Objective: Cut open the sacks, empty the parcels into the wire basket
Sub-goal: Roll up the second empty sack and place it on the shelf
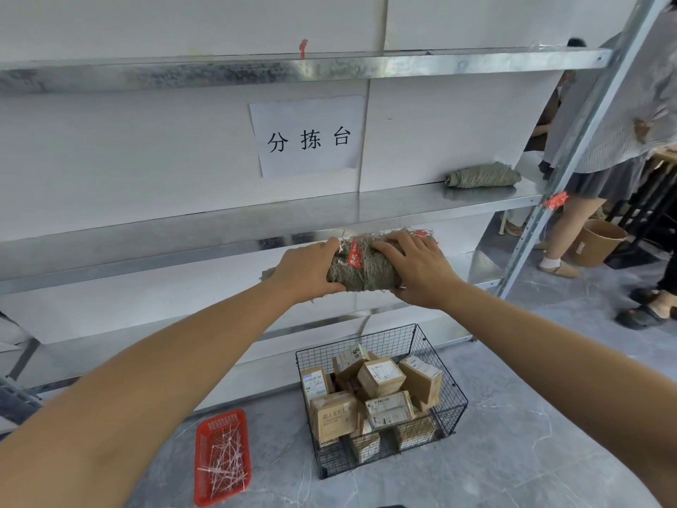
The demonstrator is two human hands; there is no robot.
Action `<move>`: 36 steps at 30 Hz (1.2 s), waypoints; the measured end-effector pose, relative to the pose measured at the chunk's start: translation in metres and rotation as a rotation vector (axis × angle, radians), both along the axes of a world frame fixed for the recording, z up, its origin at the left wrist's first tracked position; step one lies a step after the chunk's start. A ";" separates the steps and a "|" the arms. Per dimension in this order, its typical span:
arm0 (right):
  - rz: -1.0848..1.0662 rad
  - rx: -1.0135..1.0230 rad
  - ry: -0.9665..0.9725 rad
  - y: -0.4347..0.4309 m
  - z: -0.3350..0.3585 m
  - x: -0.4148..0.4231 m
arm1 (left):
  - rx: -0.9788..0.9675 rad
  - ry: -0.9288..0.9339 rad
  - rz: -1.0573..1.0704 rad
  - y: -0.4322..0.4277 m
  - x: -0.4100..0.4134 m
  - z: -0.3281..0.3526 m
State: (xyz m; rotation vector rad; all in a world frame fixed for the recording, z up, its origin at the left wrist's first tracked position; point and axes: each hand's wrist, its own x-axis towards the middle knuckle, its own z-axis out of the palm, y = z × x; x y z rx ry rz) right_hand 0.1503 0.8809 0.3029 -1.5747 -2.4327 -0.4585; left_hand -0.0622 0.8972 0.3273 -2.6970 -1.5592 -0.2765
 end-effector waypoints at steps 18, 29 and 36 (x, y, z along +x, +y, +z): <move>-0.210 -0.172 0.063 0.001 -0.012 0.132 | -0.018 0.199 -0.208 0.033 0.113 -0.027; -0.149 -0.200 0.037 0.130 -0.025 0.308 | -0.033 0.212 -0.077 0.147 0.284 -0.049; -0.112 -0.240 0.018 0.222 -0.009 0.436 | 0.002 0.181 0.019 0.226 0.410 -0.045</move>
